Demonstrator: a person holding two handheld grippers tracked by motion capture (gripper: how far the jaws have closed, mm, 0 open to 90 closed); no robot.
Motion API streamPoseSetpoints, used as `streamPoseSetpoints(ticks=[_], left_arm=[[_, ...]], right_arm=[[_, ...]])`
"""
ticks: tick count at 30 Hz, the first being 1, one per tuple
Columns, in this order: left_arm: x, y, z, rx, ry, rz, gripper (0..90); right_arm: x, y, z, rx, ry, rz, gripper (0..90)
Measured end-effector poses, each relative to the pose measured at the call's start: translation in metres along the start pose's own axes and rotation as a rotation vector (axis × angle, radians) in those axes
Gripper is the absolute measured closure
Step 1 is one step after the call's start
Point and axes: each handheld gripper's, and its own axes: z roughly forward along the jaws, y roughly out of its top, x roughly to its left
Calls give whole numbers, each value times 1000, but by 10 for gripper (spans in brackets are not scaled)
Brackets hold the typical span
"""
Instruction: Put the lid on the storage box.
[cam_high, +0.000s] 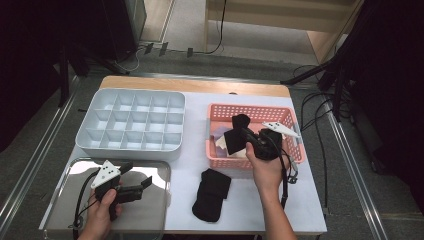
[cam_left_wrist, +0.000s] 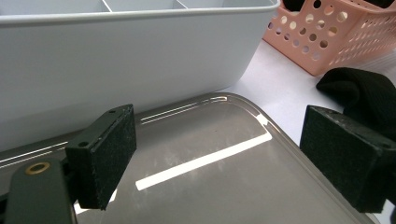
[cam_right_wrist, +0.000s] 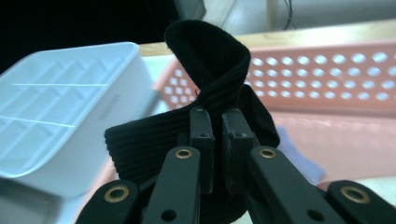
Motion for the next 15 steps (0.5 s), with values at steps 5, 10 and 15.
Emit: streamPoseSetpoints(ticks=[5,10,15], left_arm=[[0,0,0,0,1,3,118],[0,0,0,-3,1,0,118],[0,0,0,-3,1,0,118]], right_arm=[[22,8,-22,-25,43,-24,851],[28,9,-38,-61,50,-44,851],[29,0,-46,-114,51,-70,851]])
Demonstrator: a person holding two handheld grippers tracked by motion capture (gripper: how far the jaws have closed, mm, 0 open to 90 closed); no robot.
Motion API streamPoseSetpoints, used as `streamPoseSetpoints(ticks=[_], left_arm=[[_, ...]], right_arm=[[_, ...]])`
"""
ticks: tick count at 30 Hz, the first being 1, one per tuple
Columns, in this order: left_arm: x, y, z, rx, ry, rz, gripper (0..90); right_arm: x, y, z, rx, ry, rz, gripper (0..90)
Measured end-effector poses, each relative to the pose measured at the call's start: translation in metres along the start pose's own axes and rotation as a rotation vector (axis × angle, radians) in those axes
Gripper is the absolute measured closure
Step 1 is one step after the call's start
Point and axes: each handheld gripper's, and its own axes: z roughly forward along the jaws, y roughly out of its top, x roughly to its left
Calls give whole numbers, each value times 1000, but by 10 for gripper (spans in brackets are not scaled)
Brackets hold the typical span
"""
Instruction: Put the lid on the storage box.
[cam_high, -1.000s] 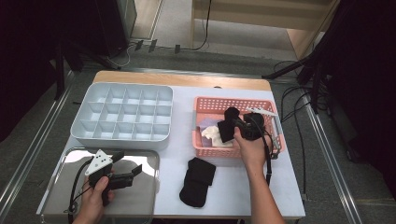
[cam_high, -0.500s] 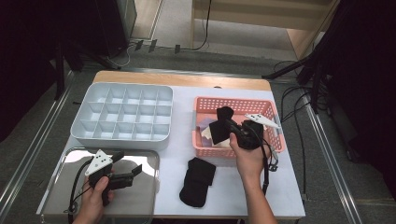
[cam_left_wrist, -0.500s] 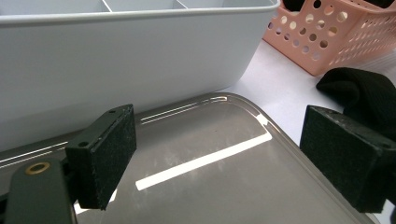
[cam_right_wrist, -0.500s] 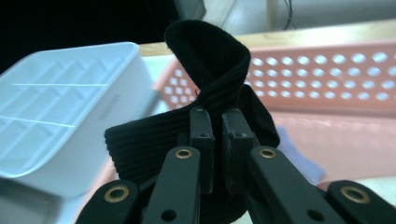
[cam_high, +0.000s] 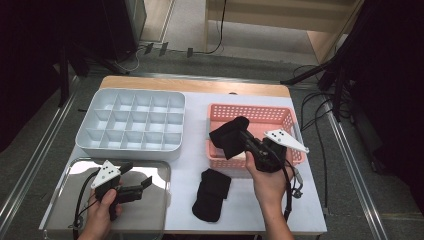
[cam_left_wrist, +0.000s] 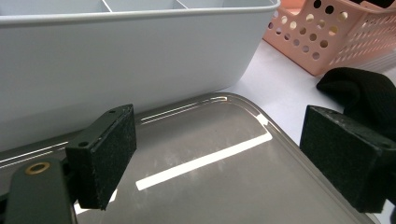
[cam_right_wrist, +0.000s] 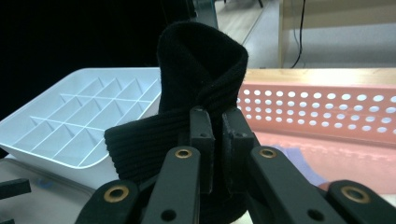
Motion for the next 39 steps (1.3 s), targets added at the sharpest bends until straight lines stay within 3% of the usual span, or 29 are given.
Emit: streamPoseSetpoints(ticks=[6,27,33,39], left_arm=[[0,0,0,2,1,-2,118],[-1,-1,-2,-20,17,2,117],[-3,0,-13,-101,44,4,109],[-11,4,-16,-106,68,23,109]], right_arm=[[3,-6,-14,-44,8,-10,850],[30,-34,-67,-92,84,-20,850],[32,-51,-75,-63,97,-3,850],[34,-75,-68,-11,89,-3,848]])
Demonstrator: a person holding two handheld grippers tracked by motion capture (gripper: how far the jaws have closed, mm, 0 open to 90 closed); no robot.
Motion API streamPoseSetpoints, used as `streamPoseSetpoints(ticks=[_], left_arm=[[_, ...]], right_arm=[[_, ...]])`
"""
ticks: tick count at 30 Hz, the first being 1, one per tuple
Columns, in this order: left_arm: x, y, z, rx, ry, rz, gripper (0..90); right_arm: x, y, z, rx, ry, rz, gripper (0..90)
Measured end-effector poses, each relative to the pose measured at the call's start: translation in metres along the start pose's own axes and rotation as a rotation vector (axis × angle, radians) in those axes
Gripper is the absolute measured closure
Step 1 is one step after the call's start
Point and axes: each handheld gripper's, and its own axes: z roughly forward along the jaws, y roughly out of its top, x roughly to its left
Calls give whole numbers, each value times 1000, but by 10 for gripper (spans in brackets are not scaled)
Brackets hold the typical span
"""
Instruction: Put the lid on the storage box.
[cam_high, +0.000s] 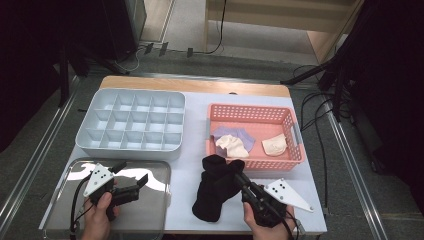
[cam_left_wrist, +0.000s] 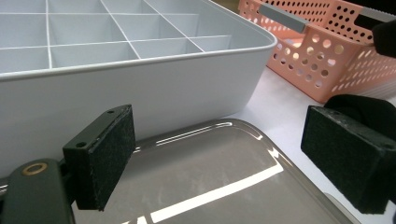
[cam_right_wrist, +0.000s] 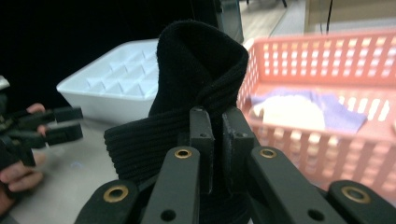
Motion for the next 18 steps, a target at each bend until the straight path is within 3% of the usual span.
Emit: streamPoseSetpoints(ticks=[6,11,13,15,18], left_arm=[[-15,5,-3,-4,-37,8,110],[-26,6,5,36,-45,13,110],[-29,6,9,57,-48,-10,110],[-33,7,15,77,-42,-28,113],[-40,10,23,82,-42,-36,117]], right_arm=[[0,-38,20,95,-30,21,846],[-6,-52,34,145,-47,45,825],[-8,-54,40,162,-18,79,773],[-8,-58,47,179,-3,138,662],[-4,-61,57,177,-41,95,533]])
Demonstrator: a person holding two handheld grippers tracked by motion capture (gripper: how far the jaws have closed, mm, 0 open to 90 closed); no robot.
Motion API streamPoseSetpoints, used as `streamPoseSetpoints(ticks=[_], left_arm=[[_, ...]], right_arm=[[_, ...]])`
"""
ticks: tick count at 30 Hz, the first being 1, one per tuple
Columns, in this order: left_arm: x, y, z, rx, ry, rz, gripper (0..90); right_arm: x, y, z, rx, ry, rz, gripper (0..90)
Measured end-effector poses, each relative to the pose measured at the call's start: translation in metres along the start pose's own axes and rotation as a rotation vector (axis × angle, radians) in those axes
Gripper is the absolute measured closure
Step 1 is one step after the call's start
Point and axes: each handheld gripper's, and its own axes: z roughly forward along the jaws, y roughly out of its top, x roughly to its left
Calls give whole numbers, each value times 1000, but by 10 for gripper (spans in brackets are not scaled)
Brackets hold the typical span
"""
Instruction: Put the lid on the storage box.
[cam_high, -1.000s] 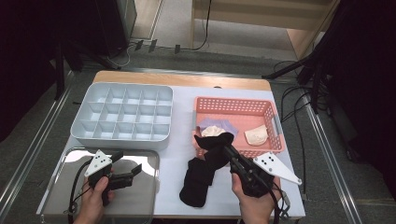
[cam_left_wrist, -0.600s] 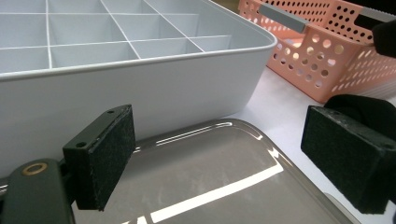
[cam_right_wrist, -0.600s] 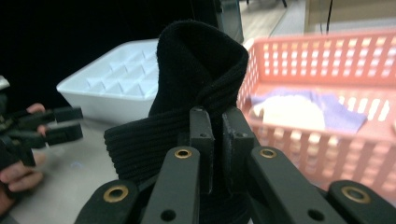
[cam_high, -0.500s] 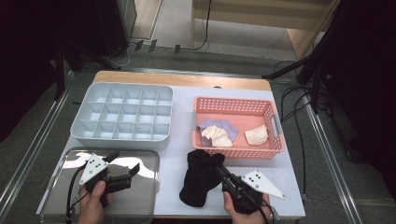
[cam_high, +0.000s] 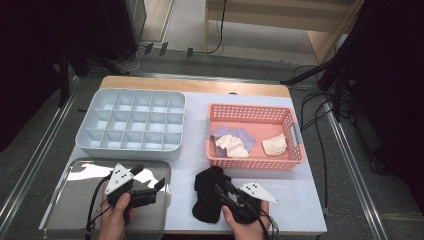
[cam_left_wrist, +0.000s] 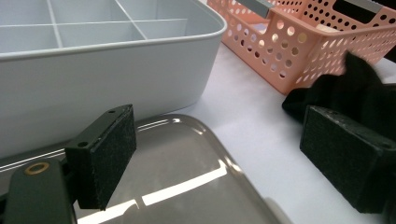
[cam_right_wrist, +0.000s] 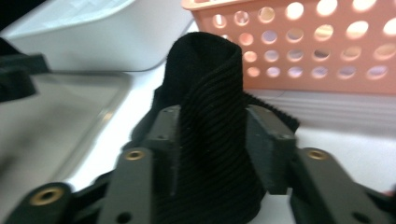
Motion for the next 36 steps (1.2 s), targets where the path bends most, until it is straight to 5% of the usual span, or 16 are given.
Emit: streamPoseSetpoints(ticks=[4,8,11,14,17,26,36], left_arm=[[-7,6,10,-9,-30,-42,116],[-12,8,17,-13,-36,-68,121],[-15,5,17,3,-23,-15,121],[-15,2,18,21,-20,7,122],[-15,0,20,36,-16,10,123],[-16,-2,14,32,-12,16,126],[-10,-4,9,31,-4,-1,126]], right_arm=[[3,1,17,48,-23,-63,420],[3,-3,30,94,-22,-68,435],[5,-7,32,101,-16,-78,548],[1,-9,31,85,16,-25,712],[-1,-7,27,81,26,2,773],[-7,6,-15,-22,105,90,784],[-55,7,-55,-96,-42,167,784]])
